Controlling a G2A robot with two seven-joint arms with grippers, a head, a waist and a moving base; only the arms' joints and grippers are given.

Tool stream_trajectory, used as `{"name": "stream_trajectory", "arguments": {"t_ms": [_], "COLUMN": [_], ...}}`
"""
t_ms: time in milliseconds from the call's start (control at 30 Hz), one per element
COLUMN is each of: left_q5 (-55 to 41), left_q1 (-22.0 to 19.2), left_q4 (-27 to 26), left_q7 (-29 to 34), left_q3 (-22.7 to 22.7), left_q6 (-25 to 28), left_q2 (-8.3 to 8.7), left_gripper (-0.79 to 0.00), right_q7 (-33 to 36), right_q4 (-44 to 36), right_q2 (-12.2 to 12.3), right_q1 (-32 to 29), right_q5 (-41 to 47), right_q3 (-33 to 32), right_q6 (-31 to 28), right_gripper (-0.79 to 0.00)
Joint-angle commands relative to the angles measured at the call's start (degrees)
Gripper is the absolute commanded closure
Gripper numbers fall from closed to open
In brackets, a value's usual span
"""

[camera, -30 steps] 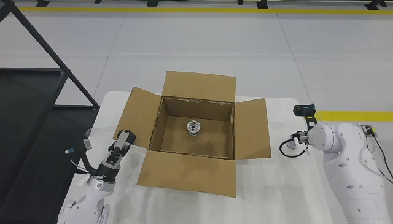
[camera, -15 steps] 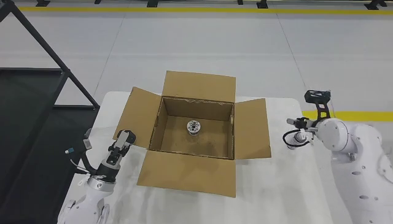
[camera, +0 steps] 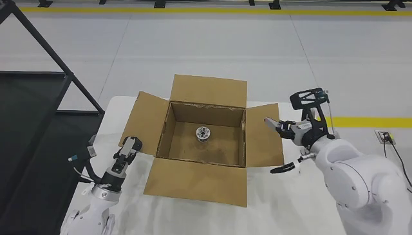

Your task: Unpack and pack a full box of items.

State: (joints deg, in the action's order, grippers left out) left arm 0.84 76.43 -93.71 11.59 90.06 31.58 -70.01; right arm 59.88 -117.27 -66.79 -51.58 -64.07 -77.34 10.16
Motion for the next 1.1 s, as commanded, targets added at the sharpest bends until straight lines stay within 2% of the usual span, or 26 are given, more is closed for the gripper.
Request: {"name": "stream_trajectory", "arguments": {"t_ms": [0, 400, 533, 733, 867, 1000, 1067], "left_q5": [0.0, 0.0, 0.0, 0.0, 0.0, 0.0, 0.0], "left_q1": [0.0, 0.0, 0.0, 0.0, 0.0, 0.0, 0.0], "left_q4": [0.0, 0.0, 0.0, 0.0, 0.0, 0.0, 0.0], "left_q7": [0.0, 0.0, 0.0, 0.0, 0.0, 0.0, 0.0], "left_q3": [0.0, 0.0, 0.0, 0.0, 0.0, 0.0, 0.0], "left_q6": [0.0, 0.0, 0.0, 0.0, 0.0, 0.0, 0.0], "left_q2": [0.00, 0.00, 0.00, 0.00, 0.00, 0.00, 0.00], "left_gripper": [-0.785, -0.785, -0.785, -0.785, -0.785, -0.785, -0.785], "right_q7": [0.3, 0.3, -3.5, -0.6, -0.5, -2.0, -2.8], "right_q4": [0.3, 0.3, 2.9, 13.6, 24.0, 35.2, 41.0], "right_q2": [-0.1, -0.1, -0.4, -2.5, -5.2, -8.2, -9.9], "right_q1": [0.5, 0.5, 0.7, 12.5, 21.4, 27.6, 30.2], "right_q5": [-0.6, -0.6, 0.7, 0.2, 4.1, 8.6, 8.5], "right_q3": [0.8, 0.8, 3.7, 15.9, 24.1, 31.5, 35.1], "right_q6": [1.0, 1.0, -2.4, -4.6, -5.0, -6.2, -4.7], "right_gripper": [-0.785, -0.785, -0.785, -0.785, -0.785, -0.785, -0.785]}}
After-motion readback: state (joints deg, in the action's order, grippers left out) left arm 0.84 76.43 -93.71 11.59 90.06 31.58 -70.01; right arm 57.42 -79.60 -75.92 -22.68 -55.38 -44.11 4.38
